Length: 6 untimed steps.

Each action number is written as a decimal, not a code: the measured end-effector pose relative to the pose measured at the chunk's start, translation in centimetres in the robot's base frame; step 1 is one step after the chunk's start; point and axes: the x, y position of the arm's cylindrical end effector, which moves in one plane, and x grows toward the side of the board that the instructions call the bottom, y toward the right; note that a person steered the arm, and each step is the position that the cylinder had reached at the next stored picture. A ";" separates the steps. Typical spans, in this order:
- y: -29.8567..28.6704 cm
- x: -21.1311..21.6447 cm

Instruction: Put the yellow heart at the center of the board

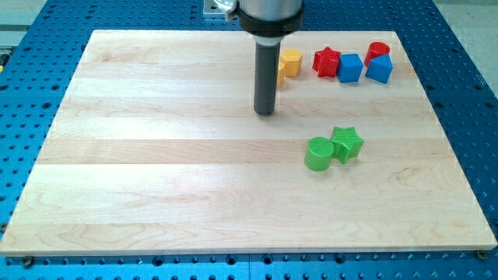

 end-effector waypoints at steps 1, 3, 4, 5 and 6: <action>-7.9 -5.6; 7.5 -16.7; 6.1 -13.5; -0.7 -6.7; -3.1 -1.8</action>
